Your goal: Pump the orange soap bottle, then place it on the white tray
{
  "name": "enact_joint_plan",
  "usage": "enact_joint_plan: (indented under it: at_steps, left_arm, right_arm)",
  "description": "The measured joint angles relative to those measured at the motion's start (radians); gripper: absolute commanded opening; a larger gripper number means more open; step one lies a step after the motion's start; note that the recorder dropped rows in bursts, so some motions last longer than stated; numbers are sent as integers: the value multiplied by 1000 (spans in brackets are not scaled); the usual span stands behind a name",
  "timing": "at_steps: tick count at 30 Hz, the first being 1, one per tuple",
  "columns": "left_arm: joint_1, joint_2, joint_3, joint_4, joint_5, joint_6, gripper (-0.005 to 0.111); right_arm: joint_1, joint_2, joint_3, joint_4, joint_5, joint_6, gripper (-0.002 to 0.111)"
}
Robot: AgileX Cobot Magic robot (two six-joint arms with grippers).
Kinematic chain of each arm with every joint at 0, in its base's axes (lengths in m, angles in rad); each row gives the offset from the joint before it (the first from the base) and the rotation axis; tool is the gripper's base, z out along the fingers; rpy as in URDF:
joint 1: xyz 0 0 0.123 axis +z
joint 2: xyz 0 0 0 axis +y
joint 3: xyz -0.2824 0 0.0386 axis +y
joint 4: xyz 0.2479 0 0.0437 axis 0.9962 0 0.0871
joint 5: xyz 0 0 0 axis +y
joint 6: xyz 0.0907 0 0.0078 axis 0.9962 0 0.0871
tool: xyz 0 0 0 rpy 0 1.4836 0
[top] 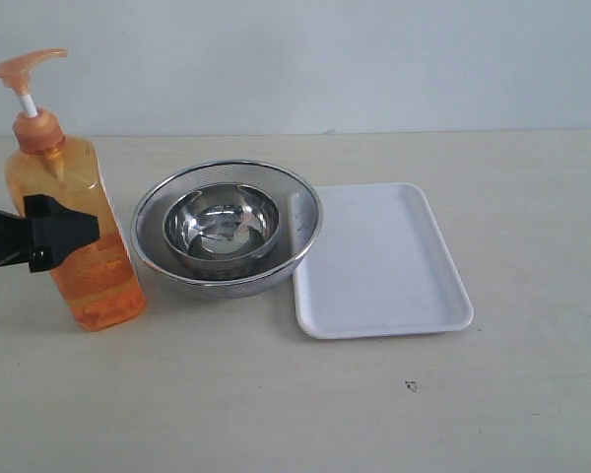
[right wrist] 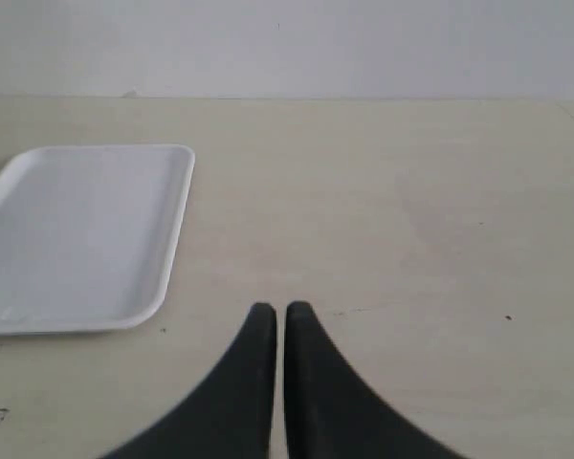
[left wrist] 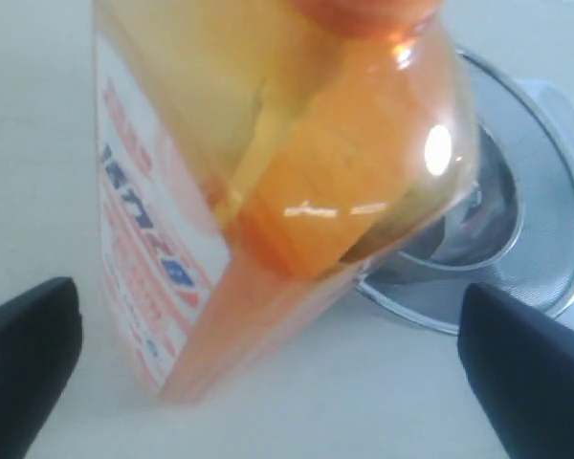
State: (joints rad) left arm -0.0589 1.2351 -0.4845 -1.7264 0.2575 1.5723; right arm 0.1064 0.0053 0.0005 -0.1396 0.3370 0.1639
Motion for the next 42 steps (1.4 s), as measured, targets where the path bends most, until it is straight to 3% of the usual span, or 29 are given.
enact_joint_plan:
  at_steps: [12, 42]
  left_arm:
    - [0, -34, -13, -6, 192, 11, 109]
    - [0, -34, -134, 5, 36, 63, 109]
  right_arm:
    - [0, 0, 0, 0, 0, 0, 0]
    - [0, 0, 0, 0, 0, 0, 0]
